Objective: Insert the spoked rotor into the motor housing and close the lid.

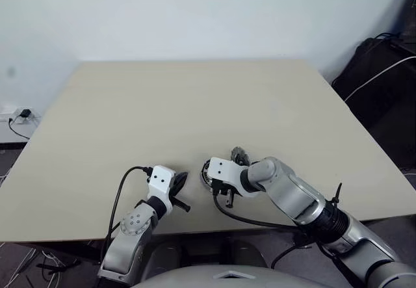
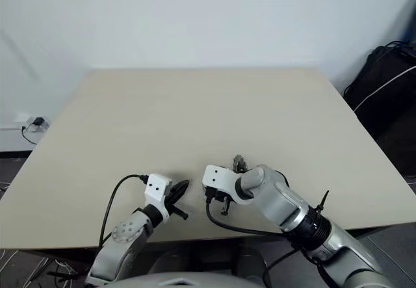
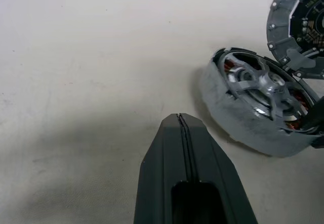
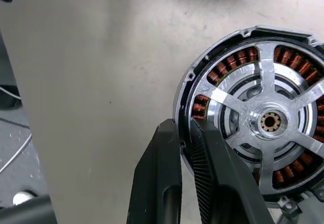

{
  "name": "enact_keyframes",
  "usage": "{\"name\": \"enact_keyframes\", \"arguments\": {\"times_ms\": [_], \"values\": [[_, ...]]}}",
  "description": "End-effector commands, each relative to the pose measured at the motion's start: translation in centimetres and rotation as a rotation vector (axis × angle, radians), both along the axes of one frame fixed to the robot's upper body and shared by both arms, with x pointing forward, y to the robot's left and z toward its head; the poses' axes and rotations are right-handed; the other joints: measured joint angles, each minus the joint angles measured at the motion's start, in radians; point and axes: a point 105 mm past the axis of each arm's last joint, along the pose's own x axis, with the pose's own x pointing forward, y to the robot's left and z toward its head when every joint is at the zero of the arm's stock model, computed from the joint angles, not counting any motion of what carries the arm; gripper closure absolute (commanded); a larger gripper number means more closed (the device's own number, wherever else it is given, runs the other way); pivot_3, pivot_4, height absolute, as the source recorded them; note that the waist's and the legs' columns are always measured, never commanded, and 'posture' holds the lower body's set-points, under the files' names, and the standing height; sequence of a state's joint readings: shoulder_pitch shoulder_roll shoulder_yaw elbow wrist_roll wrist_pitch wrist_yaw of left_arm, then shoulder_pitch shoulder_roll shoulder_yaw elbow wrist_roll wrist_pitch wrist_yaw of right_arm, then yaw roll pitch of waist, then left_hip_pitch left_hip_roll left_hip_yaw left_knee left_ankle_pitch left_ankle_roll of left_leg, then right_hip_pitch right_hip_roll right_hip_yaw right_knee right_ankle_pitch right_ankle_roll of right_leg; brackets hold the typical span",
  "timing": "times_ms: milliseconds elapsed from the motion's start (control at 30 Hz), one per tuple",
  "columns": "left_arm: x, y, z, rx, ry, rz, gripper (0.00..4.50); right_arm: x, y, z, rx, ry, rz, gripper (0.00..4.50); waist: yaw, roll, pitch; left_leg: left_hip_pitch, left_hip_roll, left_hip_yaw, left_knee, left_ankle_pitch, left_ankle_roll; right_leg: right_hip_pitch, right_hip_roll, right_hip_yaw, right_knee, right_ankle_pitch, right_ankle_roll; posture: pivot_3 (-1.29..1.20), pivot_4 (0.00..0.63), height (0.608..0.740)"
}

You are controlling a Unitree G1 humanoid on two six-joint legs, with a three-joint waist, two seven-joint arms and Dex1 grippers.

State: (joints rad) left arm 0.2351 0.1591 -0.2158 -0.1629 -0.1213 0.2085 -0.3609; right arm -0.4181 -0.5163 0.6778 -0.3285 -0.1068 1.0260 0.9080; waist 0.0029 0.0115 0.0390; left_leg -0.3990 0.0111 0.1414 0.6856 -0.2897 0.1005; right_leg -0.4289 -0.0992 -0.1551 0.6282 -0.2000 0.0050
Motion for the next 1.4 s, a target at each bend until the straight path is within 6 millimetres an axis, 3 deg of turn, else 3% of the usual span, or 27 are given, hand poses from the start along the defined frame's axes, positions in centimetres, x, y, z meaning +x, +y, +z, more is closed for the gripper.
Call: {"name": "enact_keyframes", "arguments": {"times_ms": [33,233,467,667,767,933,1067,1200,1400], "values": [[0.4,-0.3,1.7,-0.016,-0.060,-0.006,4.50,1.4,0.7,1.8,0.062,-0.081,-0.004,3.69,-0.001,0.000,0.000,0.000,0.000,0.000,0.000,0.000,0.000,0.000,0.000,0.000,0.000,0.000,0.000,0.00,0.000,0.740],[0.5,-0.2,1.6,-0.013,-0.061,-0.008,4.50,0.8,2.9,3.9,0.190,-0.111,0.050,1.80,0.000,0.000,0.000,0.000,0.000,0.000,0.000,0.000,0.000,0.000,0.000,0.000,0.000,0.000,0.000,0.00,0.000,0.740],[0.5,-0.2,1.5,-0.012,-0.057,-0.017,4.50,1.5,5.3,9.1,0.447,-0.203,0.012,1.80,0.000,0.000,0.000,0.000,0.000,0.000,0.000,0.000,0.000,0.000,0.000,0.000,0.000,0.000,0.000,0.00,0.000,0.740],[0.5,-0.3,1.4,-0.010,-0.057,-0.026,4.50,2.9,5.5,14.1,0.704,-0.321,-0.094,1.80,0.000,0.000,0.000,0.000,0.000,0.000,0.000,0.000,0.000,0.000,0.000,0.000,0.000,0.000,0.000,0.00,0.000,0.740],[0.5,-0.3,1.4,-0.004,-0.060,-0.031,4.50,4.5,4.2,17.7,0.874,-0.503,-0.238,1.80,-0.002,0.000,0.000,0.000,0.000,0.000,-0.001,0.000,0.000,0.000,0.001,0.001,0.000,0.000,0.000,0.00,0.000,0.740],[0.8,0.0,1.5,0.034,-0.090,-0.022,4.50,6.5,-0.3,20.1,0.961,-0.727,-0.511,1.80,-0.002,0.001,0.000,0.000,0.000,0.000,-0.002,0.001,-0.002,0.000,0.002,0.001,0.000,0.000,0.000,0.00,0.000,0.740],[1.1,0.1,1.8,0.053,-0.129,-0.010,4.50,7.4,-4.9,19.2,0.839,-0.895,-0.713,1.80,-0.006,0.002,0.000,0.000,-0.001,0.001,-0.003,0.001,-0.002,-0.001,0.002,0.002,0.000,0.000,0.000,0.00,0.000,0.740],[1.2,0.2,1.7,0.069,-0.145,-0.014,4.50,7.1,-9.6,15.2,0.518,-0.952,-0.832,1.80,-0.009,0.003,-0.001,0.000,-0.001,0.002,-0.004,0.001,-0.003,-0.001,0.002,0.003,0.000,0.000,0.000,0.00,0.000,0.740],[1.4,0.3,1.7,0.081,-0.152,-0.034,4.50,4.0,-11.4,8.8,0.191,-0.724,-0.760,1.80,-0.017,0.007,-0.002,0.001,0.001,0.002,-0.004,0.002,-0.003,-0.001,0.002,0.002,0.001,-0.002,-0.002,0.00,0.000,0.740]]}}
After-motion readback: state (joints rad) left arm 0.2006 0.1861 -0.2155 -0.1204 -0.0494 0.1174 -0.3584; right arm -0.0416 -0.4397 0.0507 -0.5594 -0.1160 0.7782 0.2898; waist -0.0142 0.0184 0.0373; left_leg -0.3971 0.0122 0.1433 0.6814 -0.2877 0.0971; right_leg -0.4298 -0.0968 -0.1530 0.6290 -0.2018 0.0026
